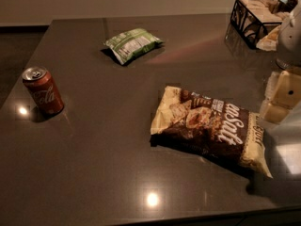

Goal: Knock coke can over

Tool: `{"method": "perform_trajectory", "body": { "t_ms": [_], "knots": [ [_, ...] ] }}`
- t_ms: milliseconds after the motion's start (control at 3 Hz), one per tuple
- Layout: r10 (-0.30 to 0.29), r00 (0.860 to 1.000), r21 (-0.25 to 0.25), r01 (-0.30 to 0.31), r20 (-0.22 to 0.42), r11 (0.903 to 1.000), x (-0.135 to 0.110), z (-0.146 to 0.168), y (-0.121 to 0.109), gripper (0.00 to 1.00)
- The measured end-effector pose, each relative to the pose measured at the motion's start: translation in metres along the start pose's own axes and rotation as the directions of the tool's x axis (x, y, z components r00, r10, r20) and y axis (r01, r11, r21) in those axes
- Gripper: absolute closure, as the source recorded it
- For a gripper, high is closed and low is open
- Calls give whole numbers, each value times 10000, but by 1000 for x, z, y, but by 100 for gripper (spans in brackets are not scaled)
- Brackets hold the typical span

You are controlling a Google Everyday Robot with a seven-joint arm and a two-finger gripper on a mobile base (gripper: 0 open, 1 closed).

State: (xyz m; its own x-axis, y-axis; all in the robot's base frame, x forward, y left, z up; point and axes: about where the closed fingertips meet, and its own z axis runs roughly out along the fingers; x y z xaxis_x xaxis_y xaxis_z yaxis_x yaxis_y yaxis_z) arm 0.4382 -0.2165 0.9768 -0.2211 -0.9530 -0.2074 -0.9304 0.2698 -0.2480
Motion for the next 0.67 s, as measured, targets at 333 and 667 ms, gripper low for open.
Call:
{"method": "perform_trajectory", "body": {
  "t_ms": [333, 667],
  "knots": [
    [-4, 10000, 15, 4, 7, 10000, 0, 0, 0, 0],
    [-375, 9958, -69, 382, 831, 9992, -29, -1, -4, 0]
  ]
}}
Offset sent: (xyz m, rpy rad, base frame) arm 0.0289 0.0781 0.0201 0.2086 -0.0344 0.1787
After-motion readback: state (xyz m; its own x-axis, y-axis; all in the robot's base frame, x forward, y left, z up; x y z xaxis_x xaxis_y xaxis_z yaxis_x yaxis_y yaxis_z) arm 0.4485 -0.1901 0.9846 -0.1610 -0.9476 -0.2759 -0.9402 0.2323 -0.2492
